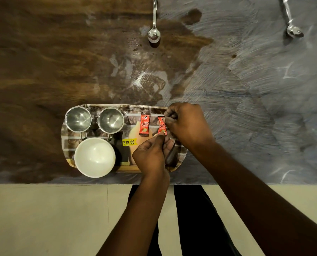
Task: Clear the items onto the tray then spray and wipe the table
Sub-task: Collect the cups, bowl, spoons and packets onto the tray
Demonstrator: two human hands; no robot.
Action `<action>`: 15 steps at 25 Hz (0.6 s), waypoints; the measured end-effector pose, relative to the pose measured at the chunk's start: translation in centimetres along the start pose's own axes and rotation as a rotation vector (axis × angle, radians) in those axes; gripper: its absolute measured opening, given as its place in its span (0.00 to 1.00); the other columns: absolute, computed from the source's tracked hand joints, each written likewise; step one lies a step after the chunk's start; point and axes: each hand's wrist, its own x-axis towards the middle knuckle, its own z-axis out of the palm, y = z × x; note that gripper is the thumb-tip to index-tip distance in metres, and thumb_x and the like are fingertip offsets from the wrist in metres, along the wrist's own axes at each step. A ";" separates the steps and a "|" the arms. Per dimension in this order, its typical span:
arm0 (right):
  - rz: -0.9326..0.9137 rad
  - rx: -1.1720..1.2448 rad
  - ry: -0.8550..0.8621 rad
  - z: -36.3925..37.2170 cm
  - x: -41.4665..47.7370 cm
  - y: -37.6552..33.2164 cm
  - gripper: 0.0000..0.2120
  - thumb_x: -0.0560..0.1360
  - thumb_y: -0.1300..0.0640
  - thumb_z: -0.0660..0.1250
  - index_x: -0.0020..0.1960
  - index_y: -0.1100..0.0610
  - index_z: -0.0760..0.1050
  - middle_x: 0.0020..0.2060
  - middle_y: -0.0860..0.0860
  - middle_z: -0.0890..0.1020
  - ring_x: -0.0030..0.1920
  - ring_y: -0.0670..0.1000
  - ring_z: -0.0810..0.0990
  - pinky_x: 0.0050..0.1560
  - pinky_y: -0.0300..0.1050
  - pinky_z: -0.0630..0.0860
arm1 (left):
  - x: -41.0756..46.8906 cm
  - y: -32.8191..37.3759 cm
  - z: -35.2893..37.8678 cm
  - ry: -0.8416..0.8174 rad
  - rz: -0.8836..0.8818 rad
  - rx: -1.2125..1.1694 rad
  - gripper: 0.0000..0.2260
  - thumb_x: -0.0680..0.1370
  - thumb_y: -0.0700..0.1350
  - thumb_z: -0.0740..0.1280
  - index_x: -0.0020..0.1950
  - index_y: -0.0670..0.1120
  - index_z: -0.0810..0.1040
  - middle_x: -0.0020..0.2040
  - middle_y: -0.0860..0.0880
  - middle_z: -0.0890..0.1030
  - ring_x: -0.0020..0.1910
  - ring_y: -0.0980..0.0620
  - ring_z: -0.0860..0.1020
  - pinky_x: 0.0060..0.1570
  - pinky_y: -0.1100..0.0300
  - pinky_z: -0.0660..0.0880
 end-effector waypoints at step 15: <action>0.054 0.193 0.145 -1.9 1.0 0.4 0.02 0.78 0.56 0.76 0.48 0.50 0.83 0.36 0.44 0.85 0.36 0.42 0.86 0.38 0.38 0.84 | -1.1 -0.3 -0.9 0.081 0.010 0.094 0.10 0.73 0.36 0.81 0.48 0.31 0.85 0.42 0.36 0.89 0.32 0.47 0.87 0.31 0.61 0.84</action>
